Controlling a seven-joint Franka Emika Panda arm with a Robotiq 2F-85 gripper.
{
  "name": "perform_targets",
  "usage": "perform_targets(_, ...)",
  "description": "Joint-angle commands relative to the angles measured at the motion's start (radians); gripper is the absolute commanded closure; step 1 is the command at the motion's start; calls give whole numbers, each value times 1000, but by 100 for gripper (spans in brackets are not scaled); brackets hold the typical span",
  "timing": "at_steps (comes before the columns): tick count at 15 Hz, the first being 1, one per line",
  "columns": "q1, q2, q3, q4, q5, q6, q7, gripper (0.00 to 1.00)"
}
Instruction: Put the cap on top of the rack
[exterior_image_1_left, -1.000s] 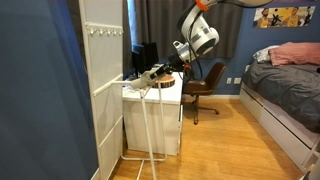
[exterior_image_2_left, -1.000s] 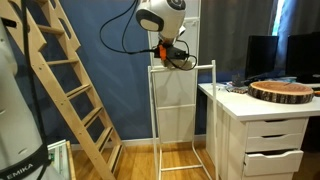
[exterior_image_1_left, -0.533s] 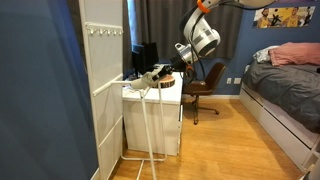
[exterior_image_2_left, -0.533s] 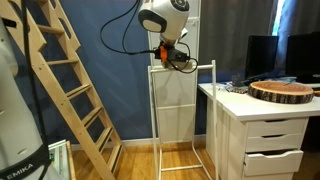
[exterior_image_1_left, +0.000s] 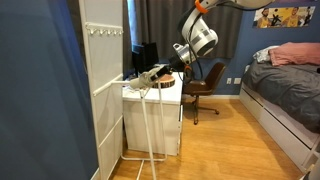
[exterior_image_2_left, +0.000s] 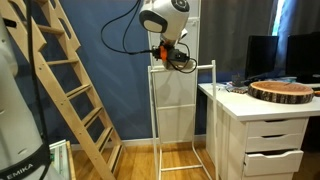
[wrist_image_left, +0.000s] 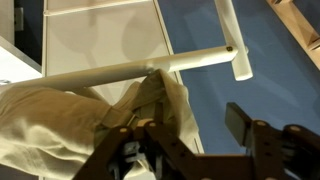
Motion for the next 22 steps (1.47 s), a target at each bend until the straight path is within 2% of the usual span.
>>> perform_targets(1, -10, -18, -11, -1, -104, -20, 103, 3)
perform_targets(3, -17, -26, -20, -13, -167, -38, 175, 0)
perform_targets(10, -33, -52, -33, -18, -395, -146, 544, 0)
perform_targets(13, -41, -100, -45, -19, -591, -147, 722, 0)
perform_targets(16, -57, -197, -61, -1, -836, -236, 893, 0)
perform_targets(18, -55, -269, -64, 25, -923, -294, 936, 0)
perform_targets(22, -16, -405, -49, 79, -987, -346, 989, 0)
